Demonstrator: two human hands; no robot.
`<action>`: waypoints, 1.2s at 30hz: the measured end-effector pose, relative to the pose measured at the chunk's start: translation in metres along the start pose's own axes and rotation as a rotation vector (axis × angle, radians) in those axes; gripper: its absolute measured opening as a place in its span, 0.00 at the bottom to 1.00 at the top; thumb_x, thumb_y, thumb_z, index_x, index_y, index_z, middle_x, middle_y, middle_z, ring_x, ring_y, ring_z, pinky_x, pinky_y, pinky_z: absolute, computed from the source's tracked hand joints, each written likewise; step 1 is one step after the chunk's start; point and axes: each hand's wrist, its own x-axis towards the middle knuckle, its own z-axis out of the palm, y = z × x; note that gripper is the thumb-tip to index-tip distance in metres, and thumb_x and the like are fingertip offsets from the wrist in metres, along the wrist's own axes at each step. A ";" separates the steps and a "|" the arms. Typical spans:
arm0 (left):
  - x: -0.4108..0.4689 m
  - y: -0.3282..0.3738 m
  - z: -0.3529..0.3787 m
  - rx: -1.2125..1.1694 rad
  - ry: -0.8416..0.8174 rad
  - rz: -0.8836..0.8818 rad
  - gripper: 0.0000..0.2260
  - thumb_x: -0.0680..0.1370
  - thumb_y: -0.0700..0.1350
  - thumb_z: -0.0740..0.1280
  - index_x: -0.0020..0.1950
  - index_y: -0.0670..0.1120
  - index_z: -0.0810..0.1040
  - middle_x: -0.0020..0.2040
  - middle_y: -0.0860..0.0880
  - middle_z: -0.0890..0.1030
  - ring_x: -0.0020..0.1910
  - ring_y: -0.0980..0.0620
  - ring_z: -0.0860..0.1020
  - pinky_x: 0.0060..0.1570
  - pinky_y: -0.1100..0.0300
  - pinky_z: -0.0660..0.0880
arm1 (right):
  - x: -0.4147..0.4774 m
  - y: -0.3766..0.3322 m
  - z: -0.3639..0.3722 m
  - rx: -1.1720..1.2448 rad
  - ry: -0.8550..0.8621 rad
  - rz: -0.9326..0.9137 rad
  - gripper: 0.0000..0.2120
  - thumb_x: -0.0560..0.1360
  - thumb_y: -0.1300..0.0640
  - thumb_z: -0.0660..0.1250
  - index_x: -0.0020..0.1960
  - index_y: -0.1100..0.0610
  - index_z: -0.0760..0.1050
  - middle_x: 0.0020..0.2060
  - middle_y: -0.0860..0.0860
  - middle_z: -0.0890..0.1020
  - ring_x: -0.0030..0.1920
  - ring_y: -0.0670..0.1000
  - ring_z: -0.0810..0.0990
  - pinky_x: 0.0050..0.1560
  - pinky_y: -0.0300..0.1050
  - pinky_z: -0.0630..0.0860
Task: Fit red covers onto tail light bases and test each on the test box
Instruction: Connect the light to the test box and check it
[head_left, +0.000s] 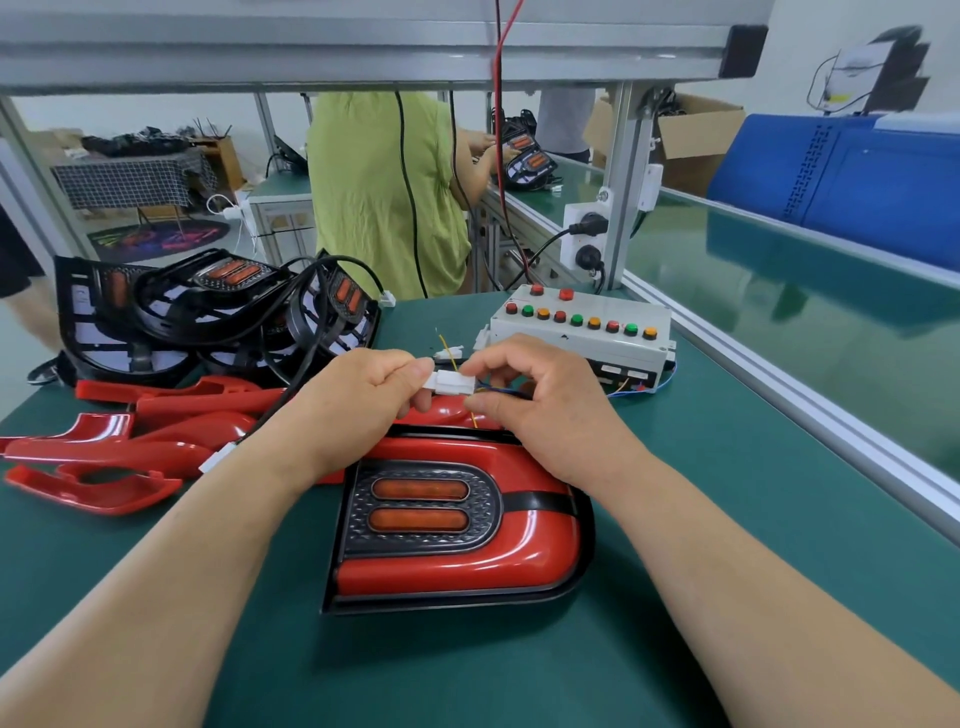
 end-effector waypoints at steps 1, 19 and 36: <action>0.000 0.001 0.000 -0.013 -0.009 0.000 0.19 0.76 0.62 0.57 0.38 0.53 0.80 0.31 0.55 0.76 0.33 0.58 0.73 0.42 0.55 0.72 | 0.000 0.000 0.000 0.015 0.002 0.012 0.12 0.69 0.63 0.77 0.48 0.50 0.81 0.39 0.40 0.79 0.42 0.38 0.76 0.49 0.28 0.69; 0.001 0.002 -0.001 -0.378 0.161 0.039 0.10 0.70 0.37 0.77 0.38 0.53 0.87 0.38 0.48 0.86 0.36 0.58 0.81 0.40 0.69 0.77 | 0.002 0.005 -0.002 0.152 0.037 0.173 0.11 0.69 0.63 0.77 0.51 0.56 0.84 0.37 0.42 0.83 0.37 0.34 0.79 0.43 0.27 0.73; 0.003 -0.002 0.004 -0.369 0.138 -0.025 0.07 0.71 0.37 0.77 0.40 0.49 0.86 0.38 0.44 0.85 0.36 0.54 0.79 0.42 0.64 0.77 | 0.020 0.019 -0.020 0.033 -0.053 0.213 0.09 0.79 0.46 0.66 0.54 0.47 0.82 0.47 0.38 0.83 0.50 0.33 0.79 0.50 0.25 0.70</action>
